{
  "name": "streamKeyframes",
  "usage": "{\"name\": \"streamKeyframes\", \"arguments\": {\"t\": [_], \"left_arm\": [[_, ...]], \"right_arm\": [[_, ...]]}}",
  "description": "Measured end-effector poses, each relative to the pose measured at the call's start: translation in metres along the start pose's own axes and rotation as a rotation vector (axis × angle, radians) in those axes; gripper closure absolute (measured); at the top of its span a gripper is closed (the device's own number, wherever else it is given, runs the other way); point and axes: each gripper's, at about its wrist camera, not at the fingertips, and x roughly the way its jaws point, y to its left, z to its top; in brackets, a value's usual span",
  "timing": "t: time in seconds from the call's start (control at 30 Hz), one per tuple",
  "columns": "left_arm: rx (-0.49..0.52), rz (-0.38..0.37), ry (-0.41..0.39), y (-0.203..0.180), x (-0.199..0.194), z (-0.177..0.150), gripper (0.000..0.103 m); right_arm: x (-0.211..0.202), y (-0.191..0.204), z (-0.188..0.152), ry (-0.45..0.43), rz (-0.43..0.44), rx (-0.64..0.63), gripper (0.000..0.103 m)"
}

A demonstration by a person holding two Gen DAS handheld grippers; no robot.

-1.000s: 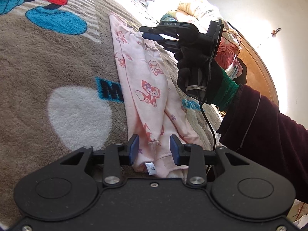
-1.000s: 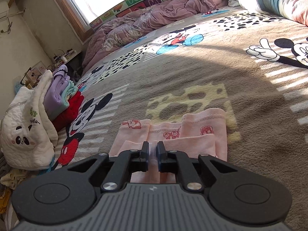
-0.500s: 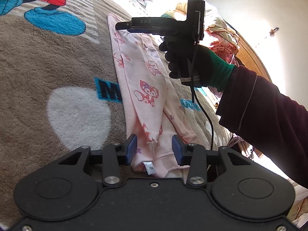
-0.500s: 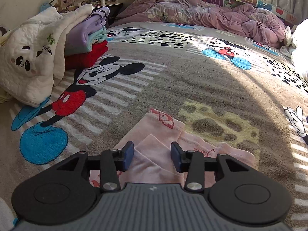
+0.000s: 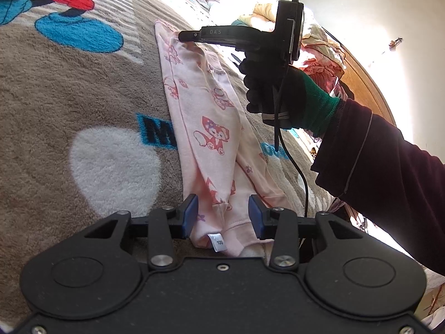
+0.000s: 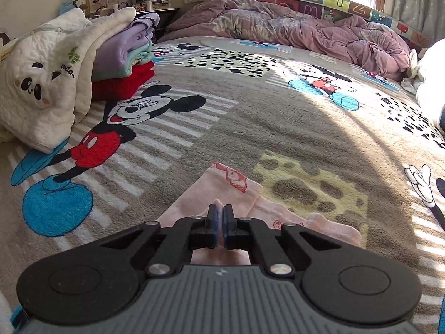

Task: Fold clothes

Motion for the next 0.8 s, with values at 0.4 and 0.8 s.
{"name": "streamKeyframes", "arguments": {"t": [0.4, 0.8], "left_arm": [[0.001, 0.005, 0.004, 0.000, 0.003, -0.005, 0.064], [0.006, 0.011, 0.021, -0.005, 0.002, -0.004, 0.064]], "right_arm": [[-0.006, -0.004, 0.007, -0.058, 0.009, 0.031, 0.098], [0.019, 0.001, -0.005, -0.011, -0.015, 0.027, 0.098]]}}
